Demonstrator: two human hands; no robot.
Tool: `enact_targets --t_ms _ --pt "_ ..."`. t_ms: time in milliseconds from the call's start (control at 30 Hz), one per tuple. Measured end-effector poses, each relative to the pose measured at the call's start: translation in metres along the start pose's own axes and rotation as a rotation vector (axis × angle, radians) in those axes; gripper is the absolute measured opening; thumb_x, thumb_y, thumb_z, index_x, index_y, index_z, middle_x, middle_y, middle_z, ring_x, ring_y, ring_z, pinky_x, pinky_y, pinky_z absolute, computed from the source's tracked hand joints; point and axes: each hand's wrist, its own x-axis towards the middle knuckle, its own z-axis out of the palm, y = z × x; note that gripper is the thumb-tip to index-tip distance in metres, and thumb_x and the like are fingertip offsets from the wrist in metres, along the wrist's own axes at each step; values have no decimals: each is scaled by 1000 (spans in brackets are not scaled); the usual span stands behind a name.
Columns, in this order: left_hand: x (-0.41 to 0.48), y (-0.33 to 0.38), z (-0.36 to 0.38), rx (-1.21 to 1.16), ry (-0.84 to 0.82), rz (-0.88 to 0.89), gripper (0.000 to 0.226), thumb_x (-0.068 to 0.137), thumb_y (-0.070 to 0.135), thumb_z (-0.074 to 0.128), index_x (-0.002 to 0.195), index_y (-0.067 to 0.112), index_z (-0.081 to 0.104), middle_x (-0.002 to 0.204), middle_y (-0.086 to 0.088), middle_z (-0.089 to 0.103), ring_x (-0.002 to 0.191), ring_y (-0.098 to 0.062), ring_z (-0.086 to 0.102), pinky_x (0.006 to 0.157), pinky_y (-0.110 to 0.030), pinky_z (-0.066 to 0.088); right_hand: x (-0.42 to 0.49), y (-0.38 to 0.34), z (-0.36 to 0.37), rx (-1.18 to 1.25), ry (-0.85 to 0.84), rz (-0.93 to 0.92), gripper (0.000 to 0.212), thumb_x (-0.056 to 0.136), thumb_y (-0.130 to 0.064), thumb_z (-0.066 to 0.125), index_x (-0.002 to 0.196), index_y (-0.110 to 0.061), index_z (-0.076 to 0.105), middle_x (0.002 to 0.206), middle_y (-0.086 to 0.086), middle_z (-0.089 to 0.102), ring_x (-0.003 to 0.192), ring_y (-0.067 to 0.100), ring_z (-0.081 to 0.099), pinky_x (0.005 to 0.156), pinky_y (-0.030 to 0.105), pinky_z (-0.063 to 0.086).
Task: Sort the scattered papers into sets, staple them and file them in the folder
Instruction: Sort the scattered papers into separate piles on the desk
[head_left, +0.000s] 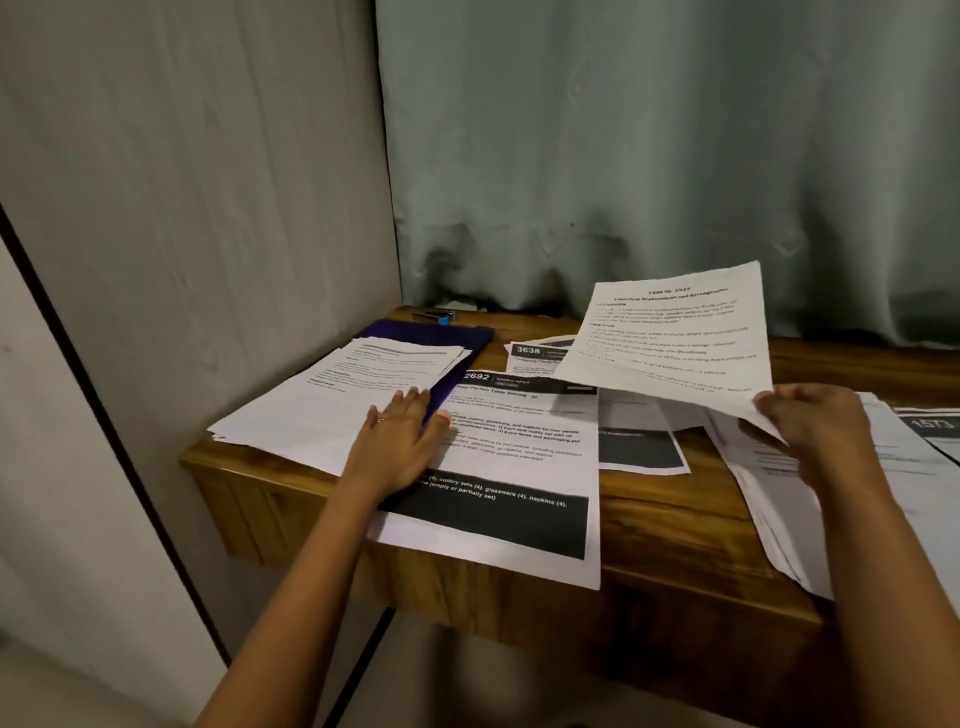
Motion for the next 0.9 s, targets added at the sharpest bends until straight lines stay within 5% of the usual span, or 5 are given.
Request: enact_targets --t_ms 100,467,600,800,900 --pt "-8 -1 -3 -20 17 28 63 100 53 19 153 19 20 159 -2 19 148 -18 9 119 -42 0 2 2 -5 45 -18 39 9 89 -17 65 96 -11 64 119 14 63 94 30 60 89 47 53" --pt "-26 16 -16 -347 171 16 69 92 57 19 151 22 24 159 -1 21 147 -19 15 120 -40 4 -56 -14 40 -140 -135 -127 26 92 -17 59 117 -9 62 122 10 62 101 25 58 81 30 46" --pt "-30 35 -27 -324 228 101 64 96 55 22 152 24 24 159 1 20 147 -18 13 119 -37 3 -96 -15 65 -187 -290 -195 26 97 -17 53 123 -14 55 118 0 60 98 15 57 58 12 38" --pt "-24 58 -12 -276 31 258 70 91 69 16 150 33 22 160 4 14 148 -12 2 118 -37 -2 -115 -9 82 -287 -421 -274 27 96 -11 54 122 -5 57 125 6 60 105 19 61 53 4 37" --pt "-21 67 2 -218 -139 268 77 86 74 10 151 33 19 160 4 10 148 -13 -2 116 -35 -6 -115 -10 76 -361 -432 -340 24 94 -16 57 116 -7 62 119 3 65 86 12 60 55 10 38"
